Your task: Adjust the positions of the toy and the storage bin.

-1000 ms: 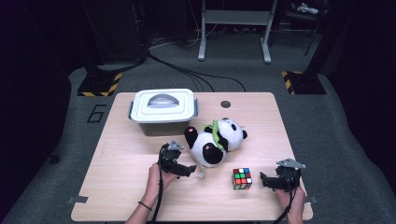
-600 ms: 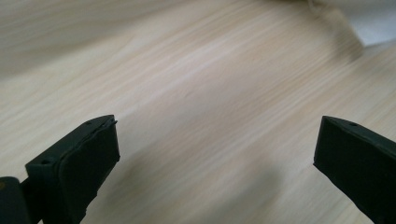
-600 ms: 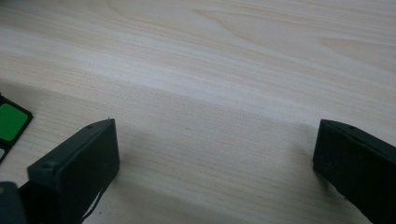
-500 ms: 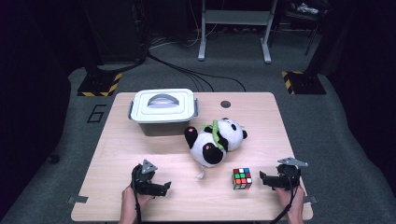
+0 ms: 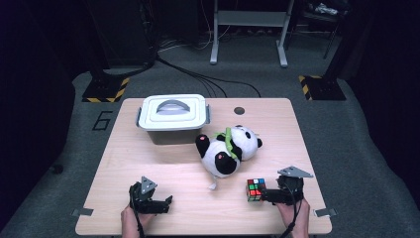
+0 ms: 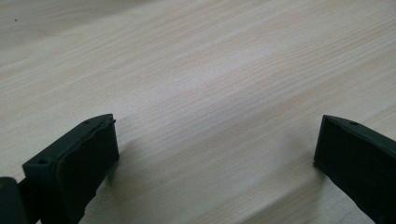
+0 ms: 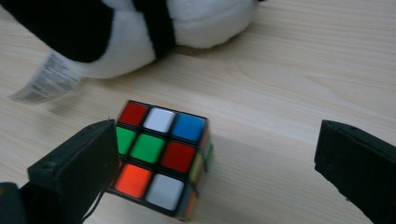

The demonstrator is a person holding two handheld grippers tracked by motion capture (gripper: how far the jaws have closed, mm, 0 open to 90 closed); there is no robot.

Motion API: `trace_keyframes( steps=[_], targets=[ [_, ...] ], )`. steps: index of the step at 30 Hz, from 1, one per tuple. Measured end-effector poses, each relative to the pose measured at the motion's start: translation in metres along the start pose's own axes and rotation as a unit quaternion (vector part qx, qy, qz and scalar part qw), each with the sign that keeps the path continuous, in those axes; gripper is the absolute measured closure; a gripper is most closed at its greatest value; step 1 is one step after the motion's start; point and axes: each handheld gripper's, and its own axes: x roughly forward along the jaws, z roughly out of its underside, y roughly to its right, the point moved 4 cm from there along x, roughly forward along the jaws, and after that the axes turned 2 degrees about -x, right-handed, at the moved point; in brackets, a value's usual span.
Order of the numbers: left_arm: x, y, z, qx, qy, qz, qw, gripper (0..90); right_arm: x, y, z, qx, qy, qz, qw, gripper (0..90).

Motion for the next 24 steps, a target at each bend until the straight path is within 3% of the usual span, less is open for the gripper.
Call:
trace_keyframes(
  steps=[5,9,16,24],
  targets=[
    [0.002,-0.003,-0.002,-0.003,0.002,-0.002,1.0,0.0,0.01,-0.021,0.0,-0.016,-0.015,-0.01,0.9997,0.0],
    [0.003,-0.004,-0.002,-0.004,0.002,0.0,1.0,0.0,0.024,-0.034,0.004,-0.023,-0.028,0.003,0.9993,4.7],
    [0.003,-0.004,-0.002,-0.004,0.002,0.0,1.0,0.0,0.03,-0.035,0.01,-0.032,-0.035,0.02,0.9987,16.5],
    [0.003,-0.003,-0.002,-0.006,0.004,-0.001,1.0,0.0,0.031,-0.028,0.019,-0.039,-0.04,0.015,0.9983,32.2]
  ],
)
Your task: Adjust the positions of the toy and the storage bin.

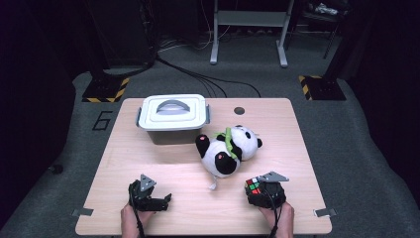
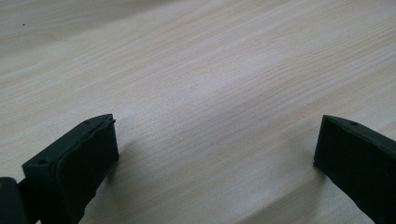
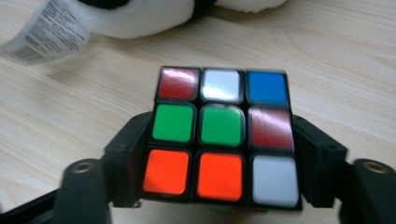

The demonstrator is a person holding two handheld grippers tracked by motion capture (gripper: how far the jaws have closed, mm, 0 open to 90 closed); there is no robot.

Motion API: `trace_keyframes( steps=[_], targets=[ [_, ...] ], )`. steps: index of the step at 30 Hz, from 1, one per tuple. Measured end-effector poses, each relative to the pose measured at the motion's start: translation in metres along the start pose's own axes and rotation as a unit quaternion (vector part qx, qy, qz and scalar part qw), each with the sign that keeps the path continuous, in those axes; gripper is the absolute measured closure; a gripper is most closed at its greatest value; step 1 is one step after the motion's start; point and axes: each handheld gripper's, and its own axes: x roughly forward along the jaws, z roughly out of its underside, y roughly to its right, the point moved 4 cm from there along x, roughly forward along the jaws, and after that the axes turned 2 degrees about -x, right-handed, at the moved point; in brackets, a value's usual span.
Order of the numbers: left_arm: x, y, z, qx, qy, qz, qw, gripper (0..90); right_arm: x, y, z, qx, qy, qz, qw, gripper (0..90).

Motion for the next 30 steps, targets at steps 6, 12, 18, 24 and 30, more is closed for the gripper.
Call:
trace_keyframes(
  steps=[6,12,18,24,30],
  targets=[
    [-0.001,0.0,0.001,0.003,-0.001,0.002,1.0,0.0,-0.001,0.001,0.002,-0.013,0.008,-0.008,0.9998,33.1],
    [-0.002,0.0,0.001,0.004,-0.002,0.001,1.0,0.0,-0.003,0.002,0.001,-0.018,0.017,-0.017,0.9996,33.2],
    [-0.001,0.0,0.001,0.002,-0.001,0.002,1.0,0.0,-0.005,-0.008,-0.004,-0.031,0.024,-0.034,0.9986,33.2],
    [-0.001,0.0,0.001,0.002,-0.001,0.002,1.0,0.0,-0.003,-0.024,-0.008,-0.057,0.024,-0.053,0.9967,33.2],
    [-0.001,0.0,0.001,0.002,-0.001,0.002,1.0,0.0,-0.006,-0.034,-0.014,-0.065,0.031,-0.068,0.9951,33.2]
  ],
)
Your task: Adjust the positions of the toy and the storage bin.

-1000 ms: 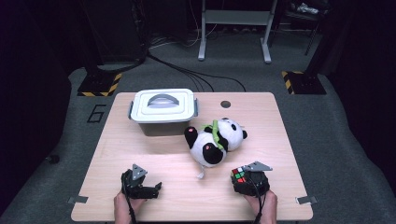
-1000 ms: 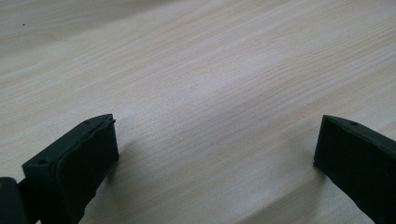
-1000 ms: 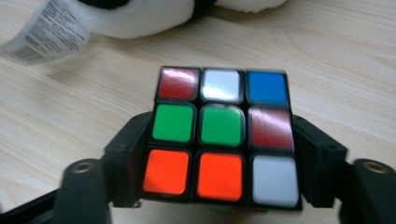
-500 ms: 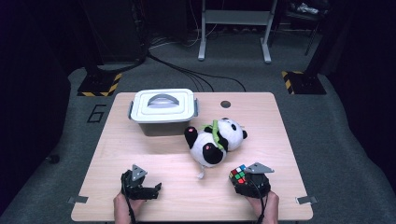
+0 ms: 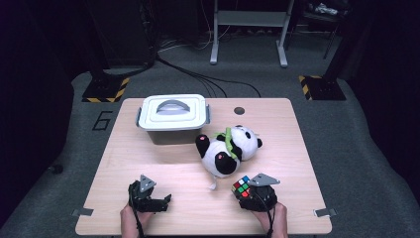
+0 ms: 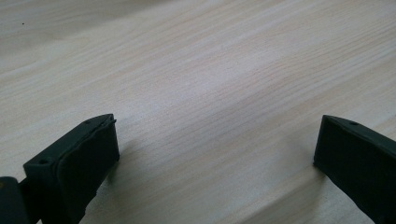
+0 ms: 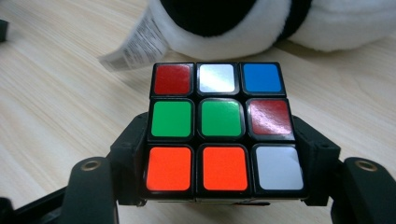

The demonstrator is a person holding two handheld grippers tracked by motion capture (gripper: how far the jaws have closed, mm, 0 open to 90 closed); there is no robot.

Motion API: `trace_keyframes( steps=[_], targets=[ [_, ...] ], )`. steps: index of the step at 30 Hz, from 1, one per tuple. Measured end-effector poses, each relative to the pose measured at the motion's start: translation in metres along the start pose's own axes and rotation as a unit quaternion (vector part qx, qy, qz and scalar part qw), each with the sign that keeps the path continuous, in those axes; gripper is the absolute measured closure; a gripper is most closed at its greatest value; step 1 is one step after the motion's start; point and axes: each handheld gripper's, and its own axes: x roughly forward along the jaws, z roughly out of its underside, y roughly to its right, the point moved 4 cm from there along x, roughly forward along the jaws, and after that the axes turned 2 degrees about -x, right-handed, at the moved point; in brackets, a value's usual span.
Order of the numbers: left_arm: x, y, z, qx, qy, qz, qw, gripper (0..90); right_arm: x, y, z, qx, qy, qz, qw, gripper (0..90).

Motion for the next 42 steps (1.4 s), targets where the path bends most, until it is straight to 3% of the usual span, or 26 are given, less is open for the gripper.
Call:
trace_keyframes(
  steps=[9,22,37,42],
  targets=[
    [0.0,0.0,0.0,0.0,0.0,0.0,1.0,0.0,-0.006,-0.018,-0.015,-0.026,0.014,-0.03,0.9991,33.2],
    [0.0,0.0,0.0,0.0,0.0,0.0,1.0,0.0,0.002,-0.05,-0.04,-0.066,0.023,-0.069,0.9952,33.3],
    [0.0,0.0,0.0,0.0,0.0,0.0,1.0,0.0,0.019,-0.083,-0.062,-0.107,0.019,-0.109,0.9881,33.3],
    [0.0,0.0,0.0,0.001,-0.001,0.0,1.0,0.0,0.032,-0.097,-0.072,-0.123,0.017,-0.126,0.9843,33.2]
  ],
)
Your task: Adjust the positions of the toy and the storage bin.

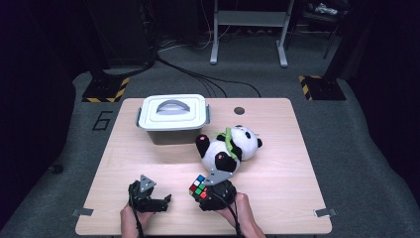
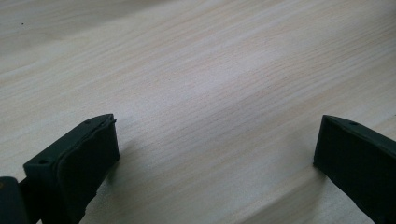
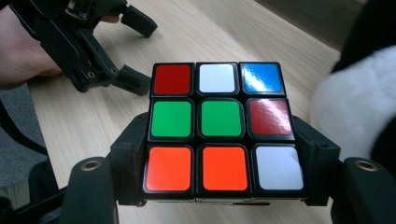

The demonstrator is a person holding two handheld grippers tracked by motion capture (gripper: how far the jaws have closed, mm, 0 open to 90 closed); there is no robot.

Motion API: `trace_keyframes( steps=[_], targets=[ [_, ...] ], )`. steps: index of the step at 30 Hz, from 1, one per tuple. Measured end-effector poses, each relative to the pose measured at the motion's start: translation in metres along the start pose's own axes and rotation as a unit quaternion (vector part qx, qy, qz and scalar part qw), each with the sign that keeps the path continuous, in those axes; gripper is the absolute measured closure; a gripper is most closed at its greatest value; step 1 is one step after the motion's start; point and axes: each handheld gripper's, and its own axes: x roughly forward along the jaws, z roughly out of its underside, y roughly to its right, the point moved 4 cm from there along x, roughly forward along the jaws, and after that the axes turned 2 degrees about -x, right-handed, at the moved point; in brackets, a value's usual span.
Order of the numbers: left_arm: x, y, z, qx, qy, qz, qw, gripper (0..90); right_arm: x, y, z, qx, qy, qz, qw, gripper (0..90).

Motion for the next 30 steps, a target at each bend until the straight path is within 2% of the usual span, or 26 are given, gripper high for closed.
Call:
trace_keyframes(
  steps=[3,7,9,12,15,17,22,27,30],
  targets=[
    [0.0,-0.001,0.0,0.004,-0.001,-0.001,1.0,0.0,0.005,-0.001,-0.005,-0.004,0.003,-0.006,1.0,33.3],
    [0.0,0.0,0.0,-0.001,0.0,0.0,1.0,0.0,0.017,-0.005,-0.015,-0.012,0.0,-0.011,0.9999,33.2],
    [0.0,0.0,0.0,-0.001,0.0,0.0,1.0,0.0,0.029,-0.006,-0.023,-0.021,-0.004,-0.013,0.9997,33.2],
    [0.0,0.0,0.0,-0.001,0.0,0.0,1.0,0.0,0.037,-0.007,-0.028,-0.02,-0.006,-0.015,0.9997,33.2],
    [0.0,0.0,0.0,0.001,0.0,0.0,1.0,0.0,0.053,-0.007,-0.035,-0.022,-0.016,-0.013,0.9996,33.2],
    [0.0,0.0,0.0,0.002,-0.002,0.0,1.0,0.0,0.057,-0.006,-0.037,-0.03,-0.015,-0.009,0.9994,33.2],
    [0.0,0.0,0.0,0.006,-0.001,0.003,1.0,0.0,0.078,-0.004,-0.039,-0.018,-0.028,-0.009,0.9994,33.2],
    [0.0,0.001,0.0,0.007,-0.001,0.003,1.0,0.0,0.089,-0.006,-0.043,-0.028,-0.033,-0.008,0.999,33.2],
    [0.0,0.001,0.0,0.007,-0.001,0.004,1.0,0.0,0.098,-0.005,-0.042,-0.024,-0.039,-0.01,0.9989,33.2]
  ],
)
